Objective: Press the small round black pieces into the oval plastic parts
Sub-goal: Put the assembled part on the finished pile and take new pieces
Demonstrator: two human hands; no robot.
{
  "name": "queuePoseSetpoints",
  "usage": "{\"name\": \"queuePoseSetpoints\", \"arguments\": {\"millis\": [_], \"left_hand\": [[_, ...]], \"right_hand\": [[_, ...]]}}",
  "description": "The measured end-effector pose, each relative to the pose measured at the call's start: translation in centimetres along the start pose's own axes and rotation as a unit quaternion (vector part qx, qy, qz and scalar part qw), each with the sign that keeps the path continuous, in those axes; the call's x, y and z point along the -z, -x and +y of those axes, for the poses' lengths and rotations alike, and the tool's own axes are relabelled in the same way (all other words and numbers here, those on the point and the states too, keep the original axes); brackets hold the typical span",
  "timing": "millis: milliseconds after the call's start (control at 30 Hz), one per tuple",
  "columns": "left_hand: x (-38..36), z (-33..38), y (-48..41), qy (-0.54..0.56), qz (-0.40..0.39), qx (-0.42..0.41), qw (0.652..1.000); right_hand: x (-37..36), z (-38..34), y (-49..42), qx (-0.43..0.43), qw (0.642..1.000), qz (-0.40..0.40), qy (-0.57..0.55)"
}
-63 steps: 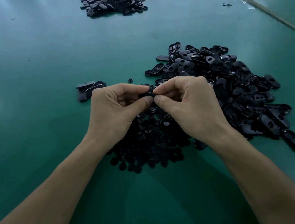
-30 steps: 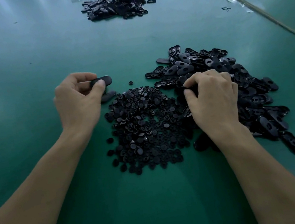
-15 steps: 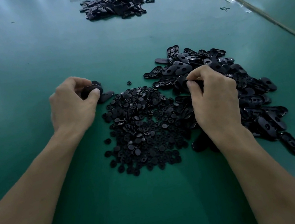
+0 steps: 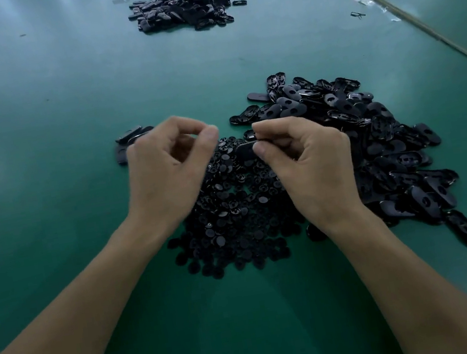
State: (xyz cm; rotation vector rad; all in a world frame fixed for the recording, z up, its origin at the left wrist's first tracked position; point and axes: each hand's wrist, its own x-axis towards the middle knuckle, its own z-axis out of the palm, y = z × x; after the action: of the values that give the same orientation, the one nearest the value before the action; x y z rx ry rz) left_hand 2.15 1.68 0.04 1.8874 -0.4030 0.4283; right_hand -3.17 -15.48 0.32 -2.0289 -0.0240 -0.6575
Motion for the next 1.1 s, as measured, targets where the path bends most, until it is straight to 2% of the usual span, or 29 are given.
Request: {"name": "queuePoseSetpoints", "arguments": {"millis": [167,300,433,633,933,1033,1100], "left_hand": [[-0.9,0.1,1.1,0.037,-0.066,-0.017,0.997],[-0.9,-0.1,1.3,0.107,-0.074,0.003,0.991],[-0.8,-0.2,1.2,0.128,-0.076,0.025,0.989],[-0.7,-0.2,1.0,0.152,-0.071,0.030,0.985],[-0.6,-0.5,1.0,0.170,-0.065,0.028,0.983],[-0.6,-0.7,0.9,0.198,-0.047,0.042,0.978],[-0.6,-0.8,0.8,0.210,-0.037,0.049,0.976]], "right_hand": [[-0.1,-0.7,0.0,-0.035,0.986,-0.010,-0.160],[-0.2,-0.9,0.2,-0.051,0.982,-0.040,-0.176],[-0.3,-1.0,0.3,-0.052,0.984,-0.037,-0.167],[-0.4,-0.6,0.6,-0.040,0.998,-0.027,-0.038],[-0.4,-0.9,0.7,-0.041,0.999,-0.020,-0.015],[-0.3,-0.8,0.7,-0.023,0.992,-0.056,0.111],[-0.2,-0.7,0.9,-0.004,0.965,-0.117,0.234]]}}
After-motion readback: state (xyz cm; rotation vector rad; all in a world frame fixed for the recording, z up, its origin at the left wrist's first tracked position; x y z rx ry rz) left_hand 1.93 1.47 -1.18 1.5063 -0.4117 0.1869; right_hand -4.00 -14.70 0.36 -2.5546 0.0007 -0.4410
